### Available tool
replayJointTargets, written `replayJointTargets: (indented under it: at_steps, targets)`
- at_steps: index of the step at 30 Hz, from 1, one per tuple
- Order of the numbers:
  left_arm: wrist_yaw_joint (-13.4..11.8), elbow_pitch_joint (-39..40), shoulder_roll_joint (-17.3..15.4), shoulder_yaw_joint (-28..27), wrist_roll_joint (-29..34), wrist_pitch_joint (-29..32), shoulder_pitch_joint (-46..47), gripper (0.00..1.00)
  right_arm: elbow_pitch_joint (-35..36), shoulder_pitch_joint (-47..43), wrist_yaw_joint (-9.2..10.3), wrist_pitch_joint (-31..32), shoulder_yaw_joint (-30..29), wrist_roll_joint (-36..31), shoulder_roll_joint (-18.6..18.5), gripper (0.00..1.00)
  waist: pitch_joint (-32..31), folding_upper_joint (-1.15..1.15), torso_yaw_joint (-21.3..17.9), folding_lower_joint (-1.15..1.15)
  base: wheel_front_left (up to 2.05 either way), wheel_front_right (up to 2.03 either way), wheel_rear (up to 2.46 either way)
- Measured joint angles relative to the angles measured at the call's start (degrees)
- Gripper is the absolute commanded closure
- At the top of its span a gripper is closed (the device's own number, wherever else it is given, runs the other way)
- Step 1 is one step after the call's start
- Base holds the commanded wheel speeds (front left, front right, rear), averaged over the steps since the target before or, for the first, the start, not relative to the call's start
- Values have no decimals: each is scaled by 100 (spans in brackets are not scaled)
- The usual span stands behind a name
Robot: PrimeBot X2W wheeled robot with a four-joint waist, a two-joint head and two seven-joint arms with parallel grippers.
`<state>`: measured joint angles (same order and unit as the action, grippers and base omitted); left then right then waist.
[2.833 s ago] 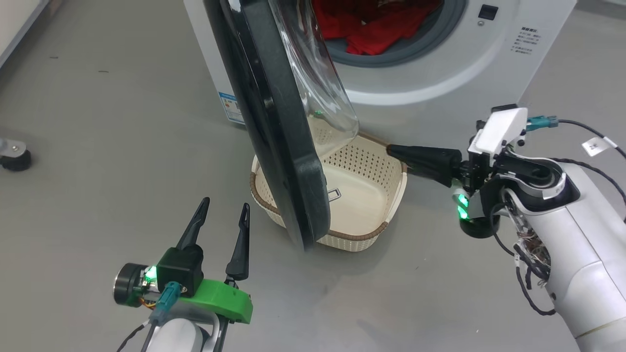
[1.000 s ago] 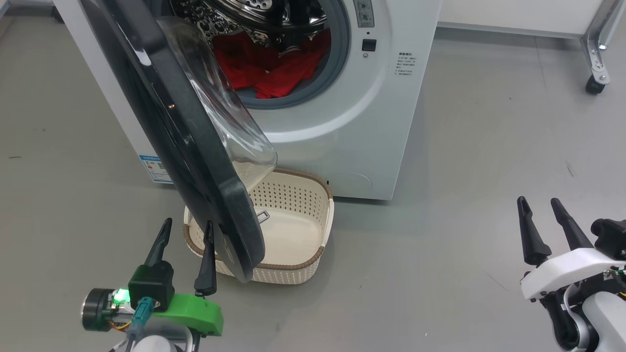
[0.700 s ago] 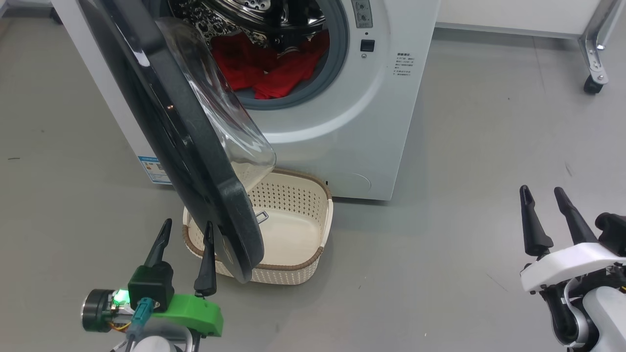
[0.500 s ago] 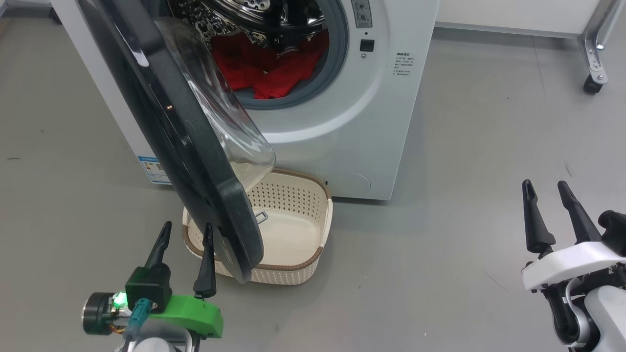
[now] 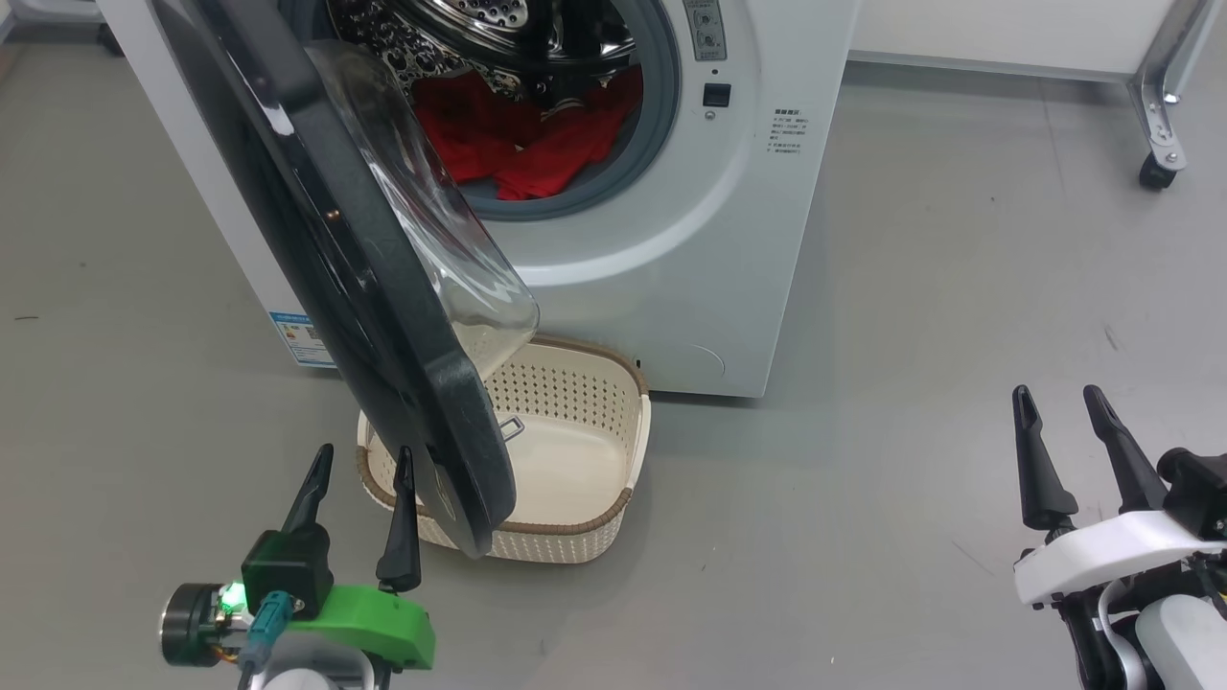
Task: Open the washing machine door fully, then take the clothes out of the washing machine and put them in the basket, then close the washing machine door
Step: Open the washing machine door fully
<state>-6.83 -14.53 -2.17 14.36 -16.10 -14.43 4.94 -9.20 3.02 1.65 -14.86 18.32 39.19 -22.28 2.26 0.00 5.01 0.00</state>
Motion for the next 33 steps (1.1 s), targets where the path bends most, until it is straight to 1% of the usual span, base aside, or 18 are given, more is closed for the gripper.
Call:
replayJointTargets:
  at_steps: [20, 22, 27, 29, 33]
  targets:
    - [0, -74, 0, -7, -54, 0, -26, 0, 154, -244, -62, 0, -237, -332, 250, 0, -26, 0, -8, 0, 0, 0, 0]
    - [0, -74, 0, -20, -54, 0, -26, 0, 164, -251, -102, 0, -254, -358, 268, 0, -19, 0, -8, 0, 0, 0, 0]
    - [0, -74, 0, -49, -54, 0, -26, 0, 191, -272, -116, 0, -305, -413, 319, 0, -4, 0, -8, 0, 0, 0, 0]
    - [0, -74, 0, -52, -54, 0, -26, 0, 199, -287, -156, 0, -336, -436, 343, 0, -2, 0, -8, 0, 0, 0, 0]
    - [0, -74, 0, -60, -54, 0, -26, 0, 199, -354, -157, 0, -354, -511, 354, 0, -1, 0, -8, 0, 0, 0, 0]
